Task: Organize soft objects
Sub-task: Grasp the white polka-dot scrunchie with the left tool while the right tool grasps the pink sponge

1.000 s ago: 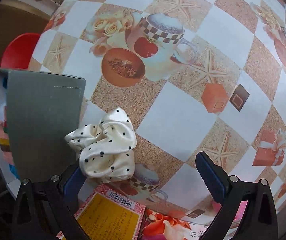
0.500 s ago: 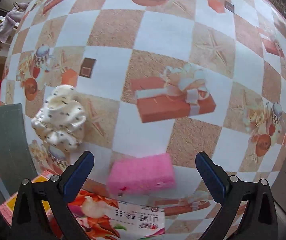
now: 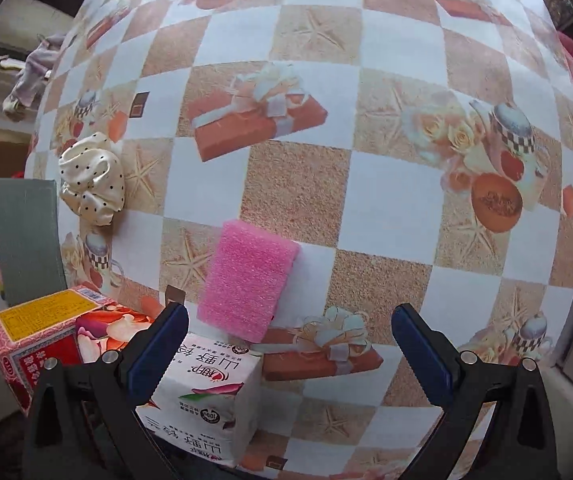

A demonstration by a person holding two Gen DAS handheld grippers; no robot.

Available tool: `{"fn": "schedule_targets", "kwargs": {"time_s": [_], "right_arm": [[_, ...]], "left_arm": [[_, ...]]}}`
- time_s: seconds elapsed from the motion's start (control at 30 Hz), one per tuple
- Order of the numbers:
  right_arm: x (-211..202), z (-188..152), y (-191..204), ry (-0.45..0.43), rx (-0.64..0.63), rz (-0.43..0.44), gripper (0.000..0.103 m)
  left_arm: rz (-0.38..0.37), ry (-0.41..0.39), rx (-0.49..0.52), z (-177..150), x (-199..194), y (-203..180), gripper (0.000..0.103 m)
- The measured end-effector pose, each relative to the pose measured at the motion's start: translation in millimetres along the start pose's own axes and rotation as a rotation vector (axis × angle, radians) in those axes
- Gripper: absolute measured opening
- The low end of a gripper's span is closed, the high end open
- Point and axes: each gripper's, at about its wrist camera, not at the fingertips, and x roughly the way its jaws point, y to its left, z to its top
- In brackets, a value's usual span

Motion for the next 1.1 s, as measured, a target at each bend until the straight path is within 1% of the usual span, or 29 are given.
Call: {"fn": "schedule_targets", "kwargs": {"time_s": [0.07, 0.1, 0.17, 0.23, 0.27, 0.3, 0.4, 0.43, 0.5, 0.53, 0.57, 0.6, 0.63, 0.67, 0.7, 0.77, 0.9, 0.97, 1.07, 1.1], "right_arm": [[7.7, 4.5, 10.4, 0.015, -0.072, -0.032, 0.102], [13.8, 5.1, 14.3, 0.033, -0.073, -0.047, 0.102], [22.1, 10.7, 15.4, 0.056, 0.004, -0.051, 0.102], [30.0, 15.6, 10.7, 0.067, 0.11, -0.023, 0.102], [33.5, 17.9, 10.1, 0.068, 0.141, -0.01, 0.102], [37.2, 20.3, 11.3, 0.073, 0.154, -0.011, 0.102], [46.9, 24.7, 20.9, 0.082, 0.13, -0.019, 0.102], [55.4, 25.3, 33.2, 0.082, 0.126, -0.027, 0.102], [61.7, 21.3, 35.8, 0.08, 0.13, -0.033, 0.102], [65.7, 18.5, 37.7, 0.081, 0.134, -0.032, 0.093], [78.7, 14.5, 54.9, 0.083, 0.137, -0.026, 0.085], [79.2, 10.2, 51.7, 0.086, 0.141, -0.024, 0.076], [77.5, 7.5, 53.2, 0.067, 0.136, -0.037, 0.063], [74.0, 3.9, 52.3, 0.052, 0.129, -0.043, 0.054], [71.8, 1.7, 51.4, 0.037, 0.128, -0.036, 0.051], [70.4, -2.9, 44.2, 0.029, 0.167, 0.034, 0.051], [50.2, -14.3, 23.0, -0.012, 0.215, 0.081, 0.051], [42.3, -19.0, 18.3, -0.03, 0.241, 0.117, 0.051], [30.6, -23.0, 10.6, -0.069, 0.263, 0.145, 0.051], [26.1, -25.6, 9.3, -0.081, 0.269, 0.153, 0.051]], "left_arm": [[0.014, 0.019, -0.025, 9.9, 10.3, -4.6, 0.103], [0.024, 0.022, -0.032, 15.6, 14.5, -7.2, 0.103], [0.038, 0.029, -0.043, 26.0, 22.9, -11.2, 0.103], [0.051, 0.038, -0.057, 36.7, 32.1, -13.9, 0.103], [0.059, 0.044, -0.063, 41.7, 37.3, -15.2, 0.103], [0.067, 0.053, -0.067, 46.2, 43.2, -16.7, 0.103], [0.101, 0.083, -0.07, 56.7, 62.1, -20.5, 0.103], [0.11, 0.094, -0.071, 59.8, 69.5, -21.5, 0.103], [0.13, 0.12, -0.085, 65.3, 83.9, -21.1, 0.103], [0.132, 0.137, -0.1, 67.7, 91.2, -19.4, 0.103], [0.136, 0.154, -0.117, 69.7, 98.3, -17.1, 0.103], [0.146, 0.168, -0.132, 71.4, 104.6, -14.9, 0.103], [0.156, 0.181, -0.147, 72.7, 110.2, -12.7, 0.103], [0.157, 0.192, -0.16, 73.8, 115.0, -10.9, 0.103], [0.154, 0.206, -0.174, 74.9, 119.6, -9.3, 0.103], [0.138, 0.222, -0.197, 77.0, 126.7, -7.3, 0.103], [0.16, 0.247, -0.193, 80.3, 141.6, -8.4, 0.102], [0.17, 0.262, -0.195, 83.5, 150.5, -9.4, 0.1], [0.13, 0.273, -0.208, 84.3, 157.2, -8.3, 0.091], [0.126, 0.266, -0.203, 84.4, 157.7, -9.5, 0.084]]}}
